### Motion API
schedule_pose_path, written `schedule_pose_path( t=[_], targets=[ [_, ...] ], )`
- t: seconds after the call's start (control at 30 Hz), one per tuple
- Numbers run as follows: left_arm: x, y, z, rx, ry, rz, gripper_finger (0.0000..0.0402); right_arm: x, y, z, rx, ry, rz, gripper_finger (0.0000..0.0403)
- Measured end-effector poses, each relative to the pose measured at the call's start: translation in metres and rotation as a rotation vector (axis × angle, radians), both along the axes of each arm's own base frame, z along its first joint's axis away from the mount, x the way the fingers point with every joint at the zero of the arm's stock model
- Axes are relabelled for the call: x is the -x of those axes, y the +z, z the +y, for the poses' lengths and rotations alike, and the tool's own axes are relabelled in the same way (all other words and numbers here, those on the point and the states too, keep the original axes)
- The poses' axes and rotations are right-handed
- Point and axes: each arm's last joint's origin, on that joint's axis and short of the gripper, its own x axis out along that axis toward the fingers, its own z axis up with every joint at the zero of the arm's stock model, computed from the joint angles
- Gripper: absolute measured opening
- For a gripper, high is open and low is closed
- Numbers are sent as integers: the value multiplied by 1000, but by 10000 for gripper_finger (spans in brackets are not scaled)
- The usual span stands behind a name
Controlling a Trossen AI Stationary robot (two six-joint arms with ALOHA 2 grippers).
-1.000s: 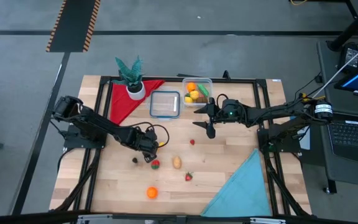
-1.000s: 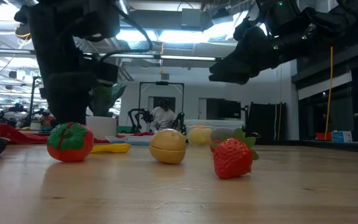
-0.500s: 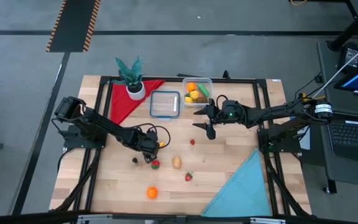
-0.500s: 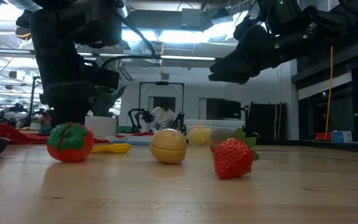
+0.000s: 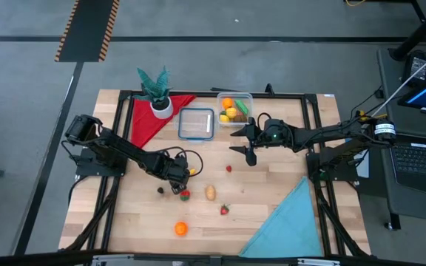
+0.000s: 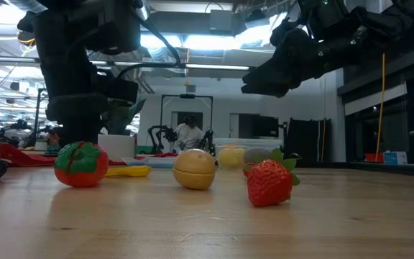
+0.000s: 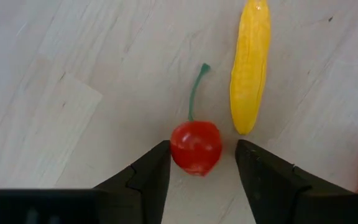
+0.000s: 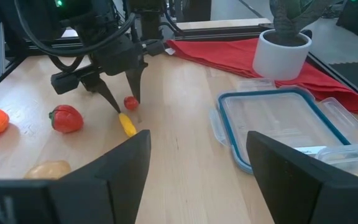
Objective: Pick and placing Produce into tupperware
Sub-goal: Put the cherry into the transparent bin
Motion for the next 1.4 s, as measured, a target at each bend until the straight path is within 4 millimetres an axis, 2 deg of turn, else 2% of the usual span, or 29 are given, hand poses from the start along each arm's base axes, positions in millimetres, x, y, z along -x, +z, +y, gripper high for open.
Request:
schedule_pose_path(
  t=[0.37,0.67,0.97,1.4],
  targets=[
    [0,-1,1,-19,5,0,69,0,0,0,0,0,0,266],
    [1,-1,1,-26,-20,10,3,0,0,0,-3,-1,5,266],
    [1,-1,1,-33,-39,18,39,1,-3,0,-77,-24,31,266],
    [1,-1,2,-89,-142,35,71,2,-6,0,-80,-24,63,266]
  ],
)
